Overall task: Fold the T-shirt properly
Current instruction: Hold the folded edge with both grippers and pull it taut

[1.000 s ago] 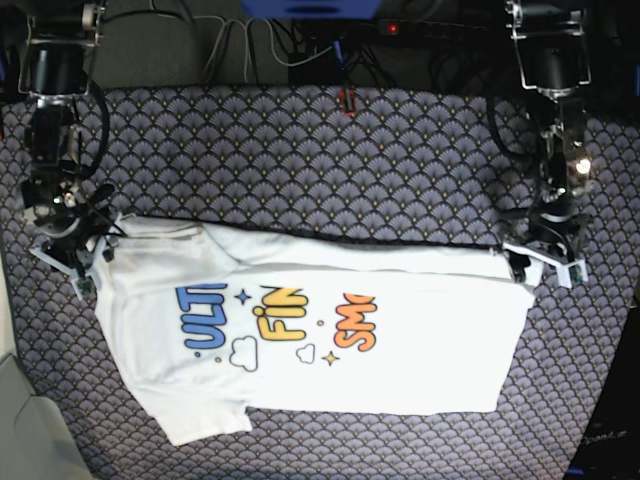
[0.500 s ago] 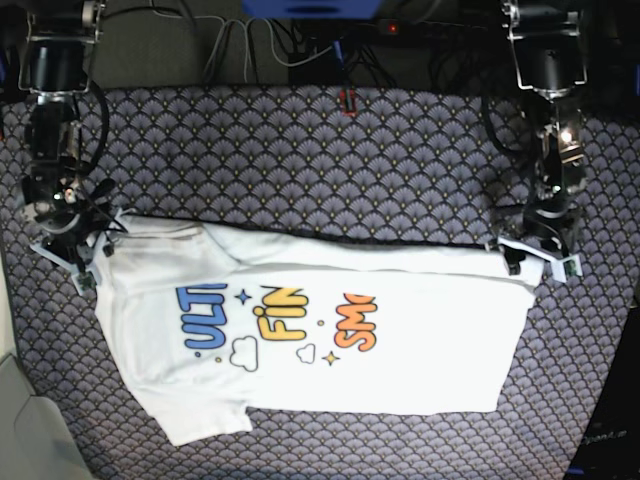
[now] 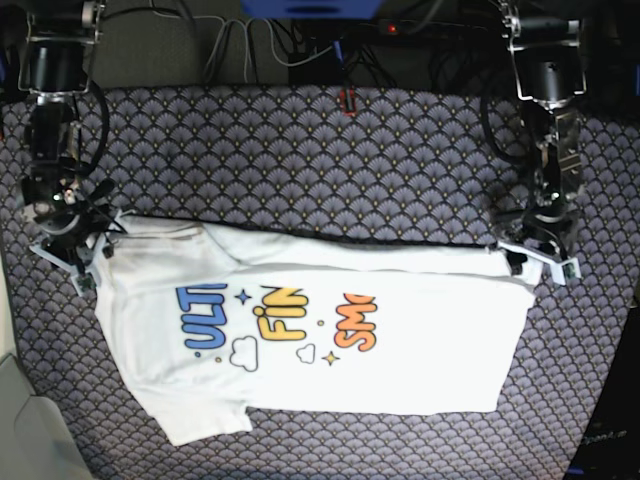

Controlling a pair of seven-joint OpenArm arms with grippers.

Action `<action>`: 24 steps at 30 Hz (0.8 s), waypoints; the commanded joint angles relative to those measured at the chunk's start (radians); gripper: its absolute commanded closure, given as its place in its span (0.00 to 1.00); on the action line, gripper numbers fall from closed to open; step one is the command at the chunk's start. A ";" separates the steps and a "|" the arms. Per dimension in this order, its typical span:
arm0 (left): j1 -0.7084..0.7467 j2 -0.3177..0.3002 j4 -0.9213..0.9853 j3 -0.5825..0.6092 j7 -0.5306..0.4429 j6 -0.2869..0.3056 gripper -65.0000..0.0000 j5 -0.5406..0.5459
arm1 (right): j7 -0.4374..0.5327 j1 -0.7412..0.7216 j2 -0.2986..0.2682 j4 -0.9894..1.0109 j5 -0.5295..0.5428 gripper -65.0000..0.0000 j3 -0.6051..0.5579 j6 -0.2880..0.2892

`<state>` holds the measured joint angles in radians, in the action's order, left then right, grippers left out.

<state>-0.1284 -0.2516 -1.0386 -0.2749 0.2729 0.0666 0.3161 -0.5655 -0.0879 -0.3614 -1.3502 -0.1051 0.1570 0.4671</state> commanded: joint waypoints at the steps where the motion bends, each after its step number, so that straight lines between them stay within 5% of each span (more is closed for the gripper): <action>1: -0.020 -0.012 -0.012 -0.004 -0.016 0.005 0.54 0.002 | 0.015 -0.019 -0.020 -0.021 0.000 0.56 0.010 -0.011; 7: -0.021 -0.013 -0.012 -0.004 -0.016 0.005 1.00 0.002 | 0.017 -0.019 -0.032 -0.021 0.000 0.56 0.010 -0.011; 24: -0.034 -0.013 -0.012 -0.004 -0.016 0.005 1.00 0.002 | 0.009 0.095 -0.029 -0.147 0.002 0.56 0.052 -0.011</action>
<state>-0.1417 -0.2516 -1.0355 -0.2749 0.2832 0.0719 0.3180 -0.5671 0.0147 -0.3759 -1.4818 -0.1017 0.2028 0.4644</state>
